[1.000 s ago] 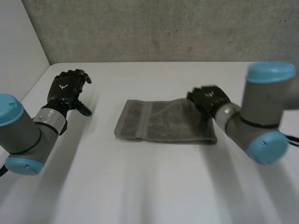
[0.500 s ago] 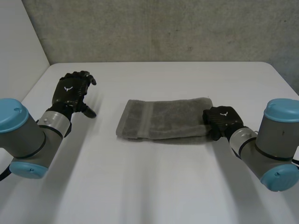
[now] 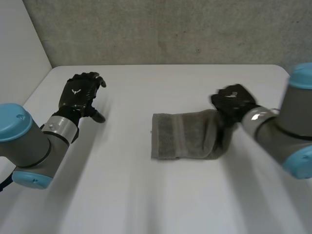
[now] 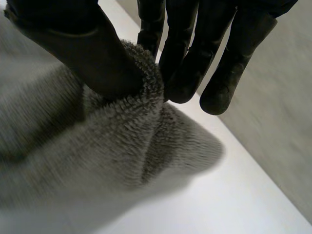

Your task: Fold the towel.

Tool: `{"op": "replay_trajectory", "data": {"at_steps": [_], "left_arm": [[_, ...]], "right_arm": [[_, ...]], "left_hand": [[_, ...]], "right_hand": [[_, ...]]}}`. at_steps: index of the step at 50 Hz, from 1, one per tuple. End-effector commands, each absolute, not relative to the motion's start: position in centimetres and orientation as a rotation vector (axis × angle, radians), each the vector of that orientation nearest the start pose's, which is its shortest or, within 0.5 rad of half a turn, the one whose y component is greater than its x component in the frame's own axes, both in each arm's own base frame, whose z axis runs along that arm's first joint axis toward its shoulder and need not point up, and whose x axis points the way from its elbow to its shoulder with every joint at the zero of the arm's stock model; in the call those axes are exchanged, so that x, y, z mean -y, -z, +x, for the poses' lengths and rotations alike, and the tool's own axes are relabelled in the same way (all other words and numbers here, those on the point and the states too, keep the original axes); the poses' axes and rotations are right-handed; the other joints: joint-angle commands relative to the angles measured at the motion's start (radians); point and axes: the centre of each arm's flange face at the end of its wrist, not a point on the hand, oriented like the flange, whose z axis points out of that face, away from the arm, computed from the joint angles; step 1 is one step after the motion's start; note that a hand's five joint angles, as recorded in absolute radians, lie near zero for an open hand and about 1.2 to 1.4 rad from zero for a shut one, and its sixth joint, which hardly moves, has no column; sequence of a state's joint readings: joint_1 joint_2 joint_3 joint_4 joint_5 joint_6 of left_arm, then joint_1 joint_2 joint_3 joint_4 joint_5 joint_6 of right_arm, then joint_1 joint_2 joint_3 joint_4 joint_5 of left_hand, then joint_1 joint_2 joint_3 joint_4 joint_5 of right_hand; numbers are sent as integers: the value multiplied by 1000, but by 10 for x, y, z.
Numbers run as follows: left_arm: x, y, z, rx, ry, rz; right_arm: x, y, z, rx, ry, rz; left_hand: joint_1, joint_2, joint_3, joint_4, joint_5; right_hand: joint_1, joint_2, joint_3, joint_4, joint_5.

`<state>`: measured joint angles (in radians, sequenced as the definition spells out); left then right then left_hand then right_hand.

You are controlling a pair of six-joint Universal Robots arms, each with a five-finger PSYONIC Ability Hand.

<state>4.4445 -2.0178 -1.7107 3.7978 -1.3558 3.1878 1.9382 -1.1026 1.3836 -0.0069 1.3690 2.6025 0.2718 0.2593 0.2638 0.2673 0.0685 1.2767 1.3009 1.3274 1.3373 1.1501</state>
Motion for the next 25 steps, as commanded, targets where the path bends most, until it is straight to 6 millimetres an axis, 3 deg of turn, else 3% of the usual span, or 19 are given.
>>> {"op": "replay_trajectory", "data": {"at_steps": [1,2,4,8,9,10,11,12,15,18,20,21,23,25], "left_arm": [[318,-180,-249,-2288,2512,657],[318,-181,-249,-2282,2518,656],[318,-181,-250,-2281,2518,660],[316,-181,-252,-2282,2520,668],[316,-181,-252,-2283,2521,670],[315,-181,-253,-2283,2521,672],[315,-181,-253,-2283,2521,672],[315,-182,-253,-2282,2524,674],[317,-183,-254,-2275,2532,678],[315,-187,-261,-2263,2556,699],[314,-189,-265,-2256,2572,711],[314,-191,-269,-2248,2588,723],[313,-194,-274,-2242,2607,731],[311,-197,-280,-2236,2625,745]], "right_arm": [[225,-195,371,-1807,1762,-1369],[225,-195,371,-1807,1762,-1369],[202,-176,395,-1789,1716,-1420],[196,-158,404,-1843,1699,-1447],[198,-152,403,-1883,1703,-1446],[198,-152,403,-1883,1703,-1446],[200,-150,401,-1914,1715,-1438],[203,-150,399,-1946,1728,-1420],[205,-155,393,-1980,1753,-1393],[203,-166,391,-1971,1775,-1377],[212,-180,375,-2000,1798,-1318],[212,-180,374,-2001,1799,-1318],[227,-190,351,-2065,1820,-1212],[231,-194,343,-2085,1821,-1165]], "left_hand": [[-76,-63,-68,-71,-47],[-79,-66,-71,-74,-50],[-79,-66,-71,-74,-50],[-79,-66,-71,-74,-50],[-79,-66,-71,-74,-50],[-79,-66,-71,-74,-50],[-79,-66,-71,-74,-50],[-79,-66,-71,-74,-50],[-79,-66,-71,-74,-50],[-79,-66,-71,-74,-50],[-79,-66,-71,-74,-50],[-79,-66,-71,-74,-50],[-76,-63,-68,-71,-47],[-76,-63,-68,-71,-47]], "right_hand": [[120,95,69,59,72],[120,95,69,59,72],[120,95,69,59,72],[44,20,-6,-16,-4],[-400,-425,-451,-461,-448],[-405,-429,-456,-465,-453],[-809,-833,-860,-870,-857],[-958,-982,-1009,-1019,-1006],[-1102,-1126,-1153,-1163,-1150],[-1102,-1126,-1153,-1163,-1150],[-1102,-1126,-1153,-1163,-1150],[-1102,-1126,-1153,-1163,-1150],[-1102,-1126,-1153,-1163,-1150],[-1102,-1126,-1153,-1163,-1150]]}}
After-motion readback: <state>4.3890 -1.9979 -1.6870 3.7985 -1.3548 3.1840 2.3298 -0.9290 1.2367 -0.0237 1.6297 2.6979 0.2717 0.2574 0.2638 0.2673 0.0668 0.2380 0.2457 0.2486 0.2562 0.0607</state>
